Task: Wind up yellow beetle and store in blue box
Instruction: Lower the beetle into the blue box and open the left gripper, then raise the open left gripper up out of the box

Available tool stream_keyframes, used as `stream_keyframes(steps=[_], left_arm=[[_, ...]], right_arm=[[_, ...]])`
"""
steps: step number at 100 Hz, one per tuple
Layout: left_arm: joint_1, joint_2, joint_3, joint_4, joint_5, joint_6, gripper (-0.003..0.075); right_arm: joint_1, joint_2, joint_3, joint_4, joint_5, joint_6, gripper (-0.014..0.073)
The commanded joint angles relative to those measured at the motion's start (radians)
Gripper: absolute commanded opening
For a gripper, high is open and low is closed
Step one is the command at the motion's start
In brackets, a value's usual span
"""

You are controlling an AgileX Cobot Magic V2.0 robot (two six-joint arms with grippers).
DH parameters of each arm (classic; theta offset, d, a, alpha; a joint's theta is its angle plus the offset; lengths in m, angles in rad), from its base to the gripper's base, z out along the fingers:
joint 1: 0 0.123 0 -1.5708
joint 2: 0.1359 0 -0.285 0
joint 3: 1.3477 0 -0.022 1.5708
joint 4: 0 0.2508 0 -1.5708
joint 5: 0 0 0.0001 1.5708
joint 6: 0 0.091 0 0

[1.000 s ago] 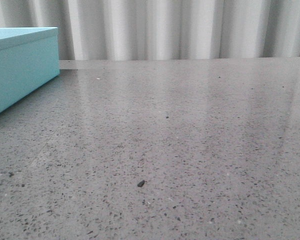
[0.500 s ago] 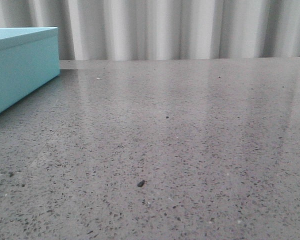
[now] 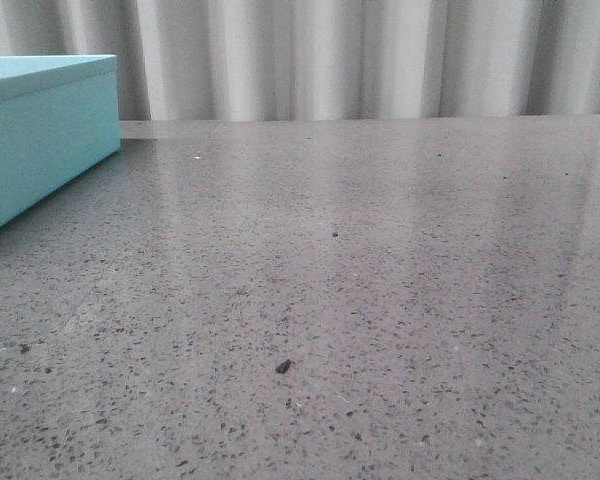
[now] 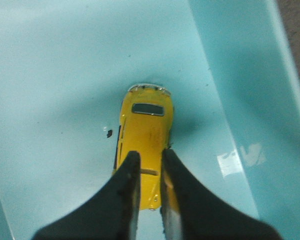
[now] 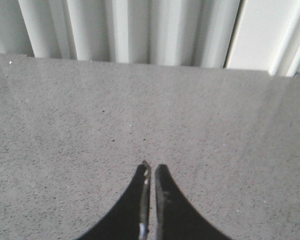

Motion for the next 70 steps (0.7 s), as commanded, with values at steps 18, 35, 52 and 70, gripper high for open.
stream_keyframes(steps=[18, 35, 52, 70], left_arm=[[0.000, -0.165, -0.026, -0.068, 0.024, -0.006, -0.0021], [0.000, -0.237, -0.026, -0.078, 0.001, -0.006, -0.0021], [0.000, -0.313, 0.003, -0.093, -0.039, -0.006, -0.0021], [0.000, -0.419, 0.124, -0.097, -0.144, -0.004, -0.0021]], right_arm=[[-0.003, -0.162, 0.140, -0.073, -0.144, -0.001, -0.0041], [-0.003, -0.241, 0.214, -0.079, -0.144, -0.001, -0.0041], [-0.003, -0.298, 0.278, -0.088, -0.148, -0.001, -0.0041], [-0.003, -0.372, 0.322, -0.088, -0.215, -0.001, -0.0041]])
